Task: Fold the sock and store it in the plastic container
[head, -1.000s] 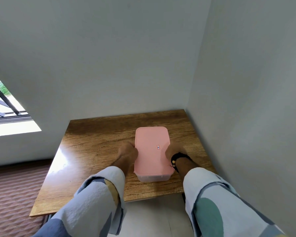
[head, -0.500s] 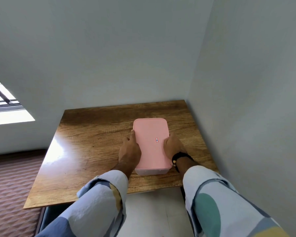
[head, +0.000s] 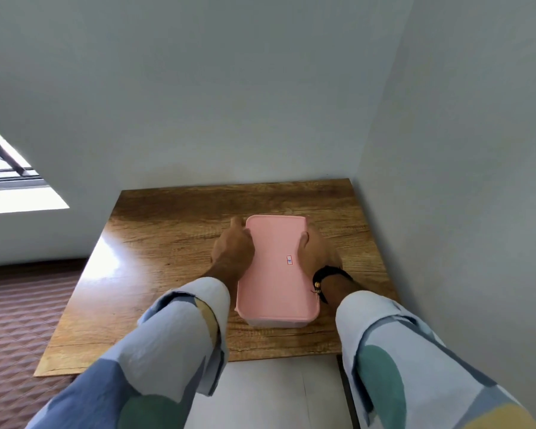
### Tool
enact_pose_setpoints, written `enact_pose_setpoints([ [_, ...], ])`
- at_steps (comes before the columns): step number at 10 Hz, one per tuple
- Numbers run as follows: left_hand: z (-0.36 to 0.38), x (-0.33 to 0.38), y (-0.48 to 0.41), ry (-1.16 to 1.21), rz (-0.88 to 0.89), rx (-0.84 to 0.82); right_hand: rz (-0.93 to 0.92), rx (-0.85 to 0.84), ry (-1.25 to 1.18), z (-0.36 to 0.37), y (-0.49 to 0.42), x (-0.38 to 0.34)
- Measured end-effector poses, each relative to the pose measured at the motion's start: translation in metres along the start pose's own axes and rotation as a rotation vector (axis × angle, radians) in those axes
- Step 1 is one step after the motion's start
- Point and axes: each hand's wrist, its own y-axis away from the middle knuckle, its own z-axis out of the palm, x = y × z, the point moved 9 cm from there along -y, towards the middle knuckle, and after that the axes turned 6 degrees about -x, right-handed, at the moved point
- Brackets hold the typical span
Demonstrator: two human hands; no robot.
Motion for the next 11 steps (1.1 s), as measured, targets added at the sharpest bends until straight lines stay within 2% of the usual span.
enact_pose_setpoints([
  [1,0.011,0.003,-0.001,-0.068,0.073,-0.057,0.001,-0.003,-0.010,0.001,0.000,0.002],
  [3,0.015,0.013,-0.009,-0.324,0.094,-0.079,0.008,-0.007,0.000,0.003,0.000,0.003],
  [4,0.016,0.015,-0.009,-0.377,0.098,-0.098,0.015,-0.010,-0.004,0.006,-0.001,0.004],
  [6,0.011,0.003,0.017,-0.202,0.035,-0.092,0.059,0.003,0.001,0.005,0.002,0.004],
  [7,0.012,-0.008,0.052,-0.064,0.015,0.031,0.047,-0.004,-0.003,0.005,0.002,0.002],
  [8,0.011,-0.019,0.062,-0.003,0.000,0.079,0.048,-0.001,-0.014,0.003,0.001,0.000],
  [10,0.007,-0.011,0.067,0.022,-0.012,0.025,0.003,-0.145,-0.022,-0.002,0.006,-0.008],
  [11,-0.014,-0.008,0.074,-0.069,0.017,0.102,-0.058,-0.009,0.189,-0.021,0.020,-0.019],
])
